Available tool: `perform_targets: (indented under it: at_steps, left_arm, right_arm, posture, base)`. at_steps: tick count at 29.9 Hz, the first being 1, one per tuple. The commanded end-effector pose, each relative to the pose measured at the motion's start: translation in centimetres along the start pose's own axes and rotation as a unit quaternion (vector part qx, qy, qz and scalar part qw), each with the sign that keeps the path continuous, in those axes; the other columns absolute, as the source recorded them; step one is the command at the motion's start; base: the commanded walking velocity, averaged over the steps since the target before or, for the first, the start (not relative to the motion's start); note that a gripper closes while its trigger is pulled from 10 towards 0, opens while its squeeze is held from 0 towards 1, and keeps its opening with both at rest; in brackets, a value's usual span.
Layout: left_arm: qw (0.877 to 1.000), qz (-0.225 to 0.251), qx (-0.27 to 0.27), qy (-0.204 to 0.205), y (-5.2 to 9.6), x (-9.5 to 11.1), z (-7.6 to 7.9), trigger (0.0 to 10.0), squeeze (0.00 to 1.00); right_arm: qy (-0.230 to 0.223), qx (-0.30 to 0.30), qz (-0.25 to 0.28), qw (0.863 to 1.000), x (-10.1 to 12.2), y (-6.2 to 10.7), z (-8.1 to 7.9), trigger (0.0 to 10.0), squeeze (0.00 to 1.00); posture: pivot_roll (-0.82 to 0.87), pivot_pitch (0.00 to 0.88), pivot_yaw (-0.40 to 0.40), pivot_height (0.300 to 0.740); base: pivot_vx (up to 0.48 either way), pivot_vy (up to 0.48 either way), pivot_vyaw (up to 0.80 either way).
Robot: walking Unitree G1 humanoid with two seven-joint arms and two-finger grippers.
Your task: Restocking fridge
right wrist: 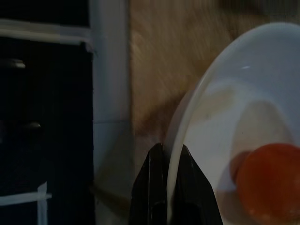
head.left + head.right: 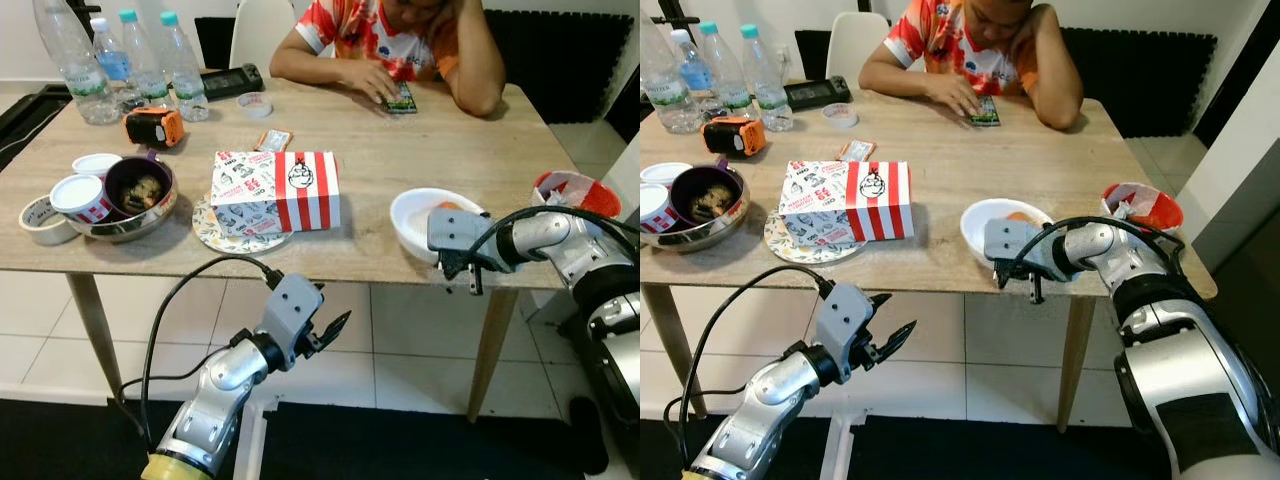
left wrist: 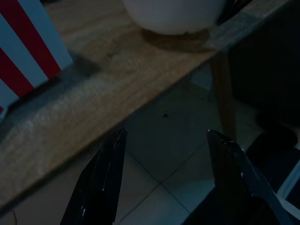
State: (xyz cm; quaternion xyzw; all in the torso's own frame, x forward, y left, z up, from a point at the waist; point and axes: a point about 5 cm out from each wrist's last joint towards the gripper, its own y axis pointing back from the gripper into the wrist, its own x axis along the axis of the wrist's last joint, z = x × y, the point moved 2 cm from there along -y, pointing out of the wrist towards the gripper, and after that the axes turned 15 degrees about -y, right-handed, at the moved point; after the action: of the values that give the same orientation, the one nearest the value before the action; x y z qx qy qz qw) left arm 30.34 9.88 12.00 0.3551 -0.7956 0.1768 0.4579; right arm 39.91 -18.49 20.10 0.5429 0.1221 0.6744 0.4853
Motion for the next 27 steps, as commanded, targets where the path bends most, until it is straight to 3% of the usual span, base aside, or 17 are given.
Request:
perform_targets:
  at_steps: [1,11,15,21,27]
  left_arm:
    - [1.000,-0.008,-0.004,0.005,0.1,-0.6,0.9,10.0,0.00]
    - [0.999,-0.043,0.005,0.010,1.4,-2.4,1.1,10.0,0.00]
    - [0.995,-0.093,0.023,0.017,3.5,-5.0,1.1,10.0,0.00]
    - [0.992,-0.119,0.043,0.024,4.8,-6.3,1.1,10.0,0.00]
    - [0.986,-0.154,0.058,0.030,6.5,-8.0,1.2,10.0,0.00]
  right_arm:
    - [0.026,0.021,0.027,0.999,0.9,0.6,-0.3,0.0,0.00]
    - [0.086,0.123,0.055,0.987,2.0,0.9,-3.9,0.0,0.00]
    - [0.105,0.156,0.069,0.980,2.4,1.4,-6.3,0.0,0.00]
    - [0.114,0.172,0.073,0.976,2.3,1.9,-8.0,0.0,0.00]
    - [0.121,0.205,0.073,0.969,1.9,2.6,-11.1,0.0,0.00]
  posture:
    - [-0.08,0.096,-0.030,0.740]
    - [-0.08,0.096,-0.040,0.740]
    - [-0.08,0.097,-0.046,0.740]
    - [-0.07,0.097,-0.048,0.740]
    - [-0.08,0.101,-0.049,0.740]
  base:
    - [0.000,0.000,0.00]
    - [0.000,0.000,0.00]
    - [0.000,0.000,0.00]
    - [0.000,0.000,0.00]
    - [0.000,0.000,0.00]
